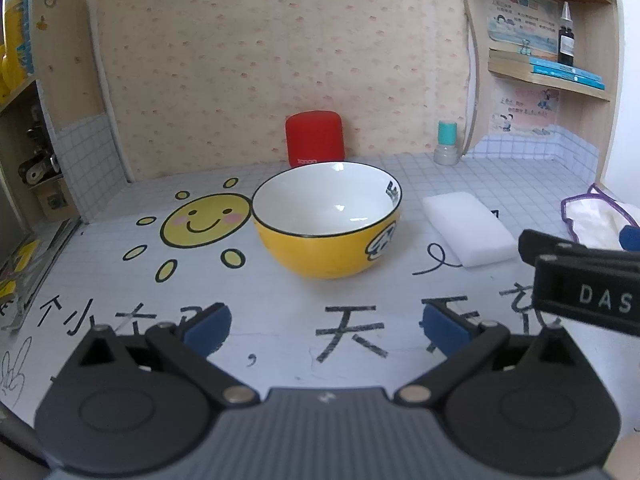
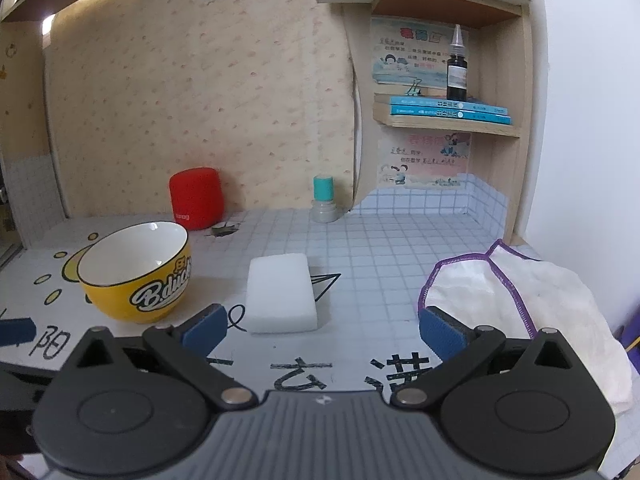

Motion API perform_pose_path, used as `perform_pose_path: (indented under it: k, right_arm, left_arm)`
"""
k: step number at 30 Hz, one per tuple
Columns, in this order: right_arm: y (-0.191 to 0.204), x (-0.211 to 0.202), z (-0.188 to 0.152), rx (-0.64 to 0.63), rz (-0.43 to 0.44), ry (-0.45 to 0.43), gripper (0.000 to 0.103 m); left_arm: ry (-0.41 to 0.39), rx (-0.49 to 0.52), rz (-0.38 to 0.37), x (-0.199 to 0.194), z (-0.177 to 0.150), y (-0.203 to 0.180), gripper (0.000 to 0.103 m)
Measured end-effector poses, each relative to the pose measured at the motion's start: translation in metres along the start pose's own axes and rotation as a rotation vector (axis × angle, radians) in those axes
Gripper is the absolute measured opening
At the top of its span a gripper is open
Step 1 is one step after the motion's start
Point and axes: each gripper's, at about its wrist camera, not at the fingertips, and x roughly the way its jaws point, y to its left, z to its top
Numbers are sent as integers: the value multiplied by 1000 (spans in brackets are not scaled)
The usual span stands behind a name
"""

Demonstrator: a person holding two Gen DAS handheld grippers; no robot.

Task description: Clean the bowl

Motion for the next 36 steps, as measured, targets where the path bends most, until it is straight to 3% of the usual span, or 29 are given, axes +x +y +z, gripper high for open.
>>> perform_pose_path:
  k: [36]
  right_arm:
    - [9,2,6,-19,7,6,103]
  left_arm:
    - [16,5,-19,1,4,-7,103]
